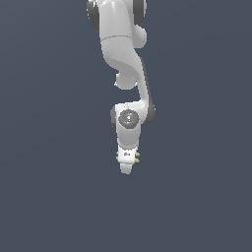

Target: Pick up the object and move it to a goal position.

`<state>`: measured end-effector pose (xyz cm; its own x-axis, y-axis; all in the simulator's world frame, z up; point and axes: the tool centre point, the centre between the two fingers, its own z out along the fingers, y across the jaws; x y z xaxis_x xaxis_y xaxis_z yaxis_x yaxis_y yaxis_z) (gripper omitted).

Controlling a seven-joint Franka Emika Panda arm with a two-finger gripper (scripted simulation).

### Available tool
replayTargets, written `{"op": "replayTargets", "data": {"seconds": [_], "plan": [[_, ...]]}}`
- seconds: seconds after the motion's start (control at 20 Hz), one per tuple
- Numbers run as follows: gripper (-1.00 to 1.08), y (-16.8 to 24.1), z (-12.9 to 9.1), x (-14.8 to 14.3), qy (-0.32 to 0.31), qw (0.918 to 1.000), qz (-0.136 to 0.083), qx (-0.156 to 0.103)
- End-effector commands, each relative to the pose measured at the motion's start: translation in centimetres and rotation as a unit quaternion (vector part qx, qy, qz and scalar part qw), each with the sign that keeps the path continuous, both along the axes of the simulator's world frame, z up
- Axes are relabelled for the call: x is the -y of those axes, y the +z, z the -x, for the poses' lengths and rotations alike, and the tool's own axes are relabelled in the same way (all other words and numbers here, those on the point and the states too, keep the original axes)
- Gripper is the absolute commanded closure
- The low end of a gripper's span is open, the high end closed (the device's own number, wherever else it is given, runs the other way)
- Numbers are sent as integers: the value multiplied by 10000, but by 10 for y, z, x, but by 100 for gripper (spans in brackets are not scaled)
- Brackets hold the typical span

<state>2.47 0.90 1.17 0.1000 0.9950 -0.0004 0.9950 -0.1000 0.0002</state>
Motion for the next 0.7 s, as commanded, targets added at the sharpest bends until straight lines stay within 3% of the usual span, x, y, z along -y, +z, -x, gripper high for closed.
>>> {"op": "replayTargets", "data": {"seconds": [0.0, 0.3, 0.65], "plan": [[108, 0, 0, 0, 0, 10000, -1, 0], [108, 15, 1, 19, 0, 10000, -1, 0], [108, 54, 1, 70, 2, 10000, 0, -1]]}}
